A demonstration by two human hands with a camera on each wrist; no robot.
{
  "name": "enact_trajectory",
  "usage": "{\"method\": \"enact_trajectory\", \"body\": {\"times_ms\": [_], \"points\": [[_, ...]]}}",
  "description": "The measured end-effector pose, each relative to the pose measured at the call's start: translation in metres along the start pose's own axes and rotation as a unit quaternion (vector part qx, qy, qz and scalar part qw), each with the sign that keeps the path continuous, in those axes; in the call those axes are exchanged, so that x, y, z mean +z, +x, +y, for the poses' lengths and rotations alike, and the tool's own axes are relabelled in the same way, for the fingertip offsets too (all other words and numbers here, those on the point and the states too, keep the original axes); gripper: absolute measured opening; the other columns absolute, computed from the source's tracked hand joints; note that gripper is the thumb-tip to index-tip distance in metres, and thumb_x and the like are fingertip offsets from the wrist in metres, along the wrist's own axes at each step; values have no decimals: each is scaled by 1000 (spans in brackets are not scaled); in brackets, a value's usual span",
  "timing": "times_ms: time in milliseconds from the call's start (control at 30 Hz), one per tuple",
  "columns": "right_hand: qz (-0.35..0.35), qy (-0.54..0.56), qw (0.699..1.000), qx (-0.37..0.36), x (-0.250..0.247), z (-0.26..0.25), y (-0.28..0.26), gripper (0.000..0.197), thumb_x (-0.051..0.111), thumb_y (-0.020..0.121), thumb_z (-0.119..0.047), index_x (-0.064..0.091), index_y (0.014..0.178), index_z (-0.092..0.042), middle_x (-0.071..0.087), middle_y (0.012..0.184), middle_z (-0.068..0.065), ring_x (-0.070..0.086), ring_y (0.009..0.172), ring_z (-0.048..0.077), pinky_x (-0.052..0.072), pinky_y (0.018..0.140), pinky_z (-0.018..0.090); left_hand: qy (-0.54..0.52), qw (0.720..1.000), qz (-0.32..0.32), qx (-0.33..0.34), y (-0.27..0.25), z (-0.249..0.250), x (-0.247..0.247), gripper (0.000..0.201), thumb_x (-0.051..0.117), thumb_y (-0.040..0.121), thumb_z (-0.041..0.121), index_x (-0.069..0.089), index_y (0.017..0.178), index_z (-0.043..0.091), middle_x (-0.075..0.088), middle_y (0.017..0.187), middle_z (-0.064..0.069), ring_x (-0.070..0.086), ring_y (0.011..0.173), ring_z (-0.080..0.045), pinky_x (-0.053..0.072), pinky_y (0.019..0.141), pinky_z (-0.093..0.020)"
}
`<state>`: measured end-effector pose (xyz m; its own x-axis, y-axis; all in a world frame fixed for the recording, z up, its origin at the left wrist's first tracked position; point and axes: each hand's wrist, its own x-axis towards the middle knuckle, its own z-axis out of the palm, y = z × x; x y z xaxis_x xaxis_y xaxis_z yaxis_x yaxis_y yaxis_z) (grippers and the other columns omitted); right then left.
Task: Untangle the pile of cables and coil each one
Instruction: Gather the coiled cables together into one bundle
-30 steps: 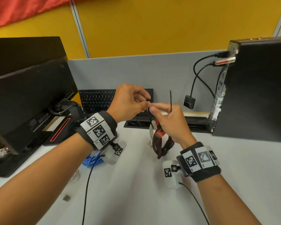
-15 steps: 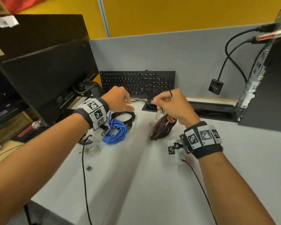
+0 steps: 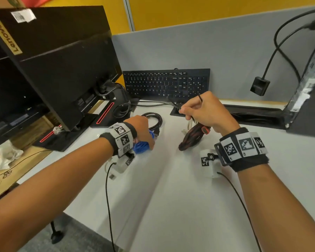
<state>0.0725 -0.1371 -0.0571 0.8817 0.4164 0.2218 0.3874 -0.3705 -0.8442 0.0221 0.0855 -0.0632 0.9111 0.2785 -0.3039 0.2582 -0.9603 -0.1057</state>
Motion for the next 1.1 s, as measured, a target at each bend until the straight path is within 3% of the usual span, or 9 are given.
{"method": "enact_trajectory", "body": {"times_ms": [100, 167, 367, 533, 700, 833, 900, 1000, 1100], "points": [[-23, -6, 1000, 5, -3, -2, -3, 17, 75, 91, -24, 80, 74, -27, 73, 63, -4, 54, 46, -2, 40, 41, 12, -106, 994, 21, -9, -2, -14, -22, 47, 83, 69, 52, 57, 70, 13, 61, 69, -2, 57, 59, -14, 43, 46, -22], [-47, -31, 998, 10, -4, -4, -4, 16, 75, 90, -24, 81, 75, -27, 73, 64, -5, 54, 47, 0, 42, 45, 14, -224, 974, 26, -11, -3, -24, -42, 38, 81, 75, 40, 62, 80, 8, 69, 77, -7, 68, 65, -18, 54, 50, -24], [-102, -69, 992, 22, -1, -10, -5, 13, 75, 88, -21, 82, 78, -24, 72, 61, -6, 54, 47, -3, 41, 46, 10, -504, 860, 17, 74, -11, -23, -69, 19, 65, 90, 14, 70, 101, 0, 77, 96, -15, 76, 84, -24, 60, 71, -30], [-9, -25, 998, 56, 6, -8, -3, 18, 69, 87, -6, 80, 73, -6, 73, 65, 6, 51, 36, -6, 32, 34, 6, -532, 827, -5, 179, -12, 1, -62, 22, 62, 92, 9, 67, 106, -7, 74, 105, -17, 71, 104, -27, 56, 92, -40], [39, 78, 993, 85, 6, -2, -2, 32, 74, 84, -8, 74, 54, -15, 64, 51, -2, 44, 36, 0, 35, 39, 13, -515, 831, 37, 205, -11, 18, -50, 20, 67, 86, -4, 67, 103, -14, 69, 111, -28, 67, 108, -38, 52, 101, -52], [55, 152, 983, 88, 6, 1, -2, 25, 71, 88, -7, 77, 64, -10, 67, 59, 4, 49, 52, 11, 43, 57, 23, -547, 800, 23, 245, -8, 21, -43, 22, 66, 94, 10, 71, 107, -7, 74, 108, -19, 71, 100, -24, 57, 93, -39], [51, 159, 983, 75, 6, 3, -2, 22, 70, 91, -5, 78, 70, -10, 68, 59, 5, 58, 55, 8, 51, 58, 18, -577, 778, 11, 248, -7, 23, -41, 32, 56, 101, 23, 71, 110, -4, 75, 109, -13, 72, 102, -22, 58, 87, -29], [45, 156, 985, 58, 6, 2, -2, 20, 69, 91, -3, 78, 73, -5, 71, 65, 12, 66, 67, 18, 58, 71, 29, -621, 749, 57, 223, -2, 26, -39, 26, 51, 104, 16, 71, 109, 0, 76, 100, -12, 74, 92, -22, 59, 77, -27], [39, 133, 989, 52, 9, 1, -4, 29, 63, 88, 3, 74, 63, -5, 70, 65, 12, 61, 65, 21, 54, 72, 37, -633, 737, 101, 215, 3, 32, -38, 15, 61, 98, 8, 75, 100, 2, 77, 90, -11, 74, 79, -18, 59, 71, -27]]}}
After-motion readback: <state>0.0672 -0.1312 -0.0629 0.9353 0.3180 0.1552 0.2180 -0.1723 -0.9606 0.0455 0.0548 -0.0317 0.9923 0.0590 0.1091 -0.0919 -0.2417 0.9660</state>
